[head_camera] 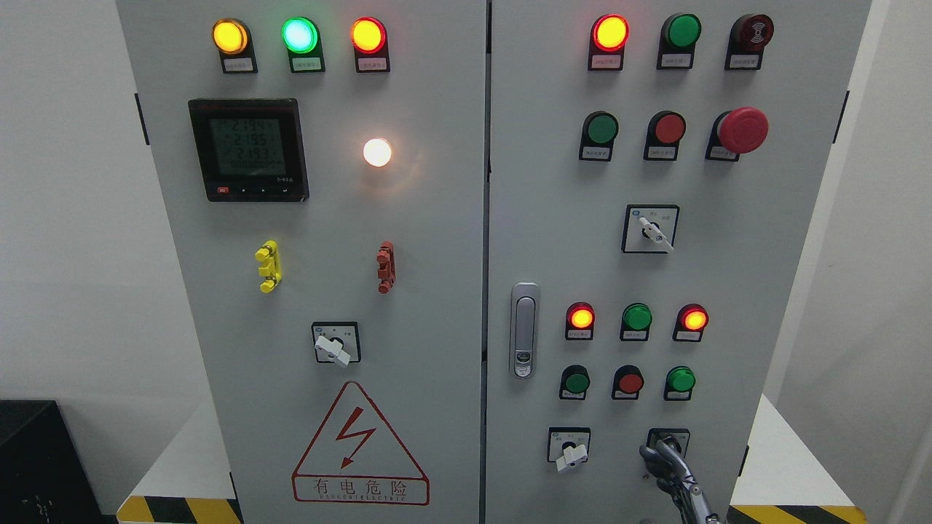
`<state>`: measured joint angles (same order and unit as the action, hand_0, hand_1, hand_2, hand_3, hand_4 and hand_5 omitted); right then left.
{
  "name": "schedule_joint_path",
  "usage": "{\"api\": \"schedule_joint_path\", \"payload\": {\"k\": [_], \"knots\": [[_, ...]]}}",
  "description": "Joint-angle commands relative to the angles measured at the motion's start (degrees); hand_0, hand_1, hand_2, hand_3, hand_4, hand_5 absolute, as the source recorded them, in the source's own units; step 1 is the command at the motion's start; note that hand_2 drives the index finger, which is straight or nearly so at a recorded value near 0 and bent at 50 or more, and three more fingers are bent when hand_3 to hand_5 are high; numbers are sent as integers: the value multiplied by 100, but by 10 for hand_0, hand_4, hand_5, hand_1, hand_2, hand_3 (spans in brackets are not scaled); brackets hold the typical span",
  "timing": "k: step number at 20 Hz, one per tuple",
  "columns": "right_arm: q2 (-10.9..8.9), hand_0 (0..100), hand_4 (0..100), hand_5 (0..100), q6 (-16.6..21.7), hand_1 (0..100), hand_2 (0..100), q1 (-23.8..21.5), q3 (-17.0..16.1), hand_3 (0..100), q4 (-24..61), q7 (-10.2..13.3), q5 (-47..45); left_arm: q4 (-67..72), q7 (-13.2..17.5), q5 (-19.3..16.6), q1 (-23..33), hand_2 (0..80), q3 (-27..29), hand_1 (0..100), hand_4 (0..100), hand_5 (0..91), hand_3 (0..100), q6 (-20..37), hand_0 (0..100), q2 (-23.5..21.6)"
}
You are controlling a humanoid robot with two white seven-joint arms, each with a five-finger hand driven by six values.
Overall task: Release door handle
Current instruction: 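Raise the right hand up toward the silver door handle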
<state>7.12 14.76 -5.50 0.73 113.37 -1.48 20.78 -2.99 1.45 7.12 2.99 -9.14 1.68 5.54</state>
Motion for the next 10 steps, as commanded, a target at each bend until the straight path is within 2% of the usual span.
{"api": "schedule_joint_path", "payload": {"k": [1,4,10], "knots": [[18,416,642,641,-8,236,0,233,58,624,141,200,1373,0,5,0,0,47,0,0,4,0,107,-1,0,0],[26,413,684,694,-43,242,0,339,304,667,124,376,2112,0,5,0,0,47,0,0,4,0,107,-9,0,0],[26,385,713,717,-517,247,0,488,963,700,132,526,3659,0,5,0,0,46,0,0,4,0,107,-9,0,0]]}}
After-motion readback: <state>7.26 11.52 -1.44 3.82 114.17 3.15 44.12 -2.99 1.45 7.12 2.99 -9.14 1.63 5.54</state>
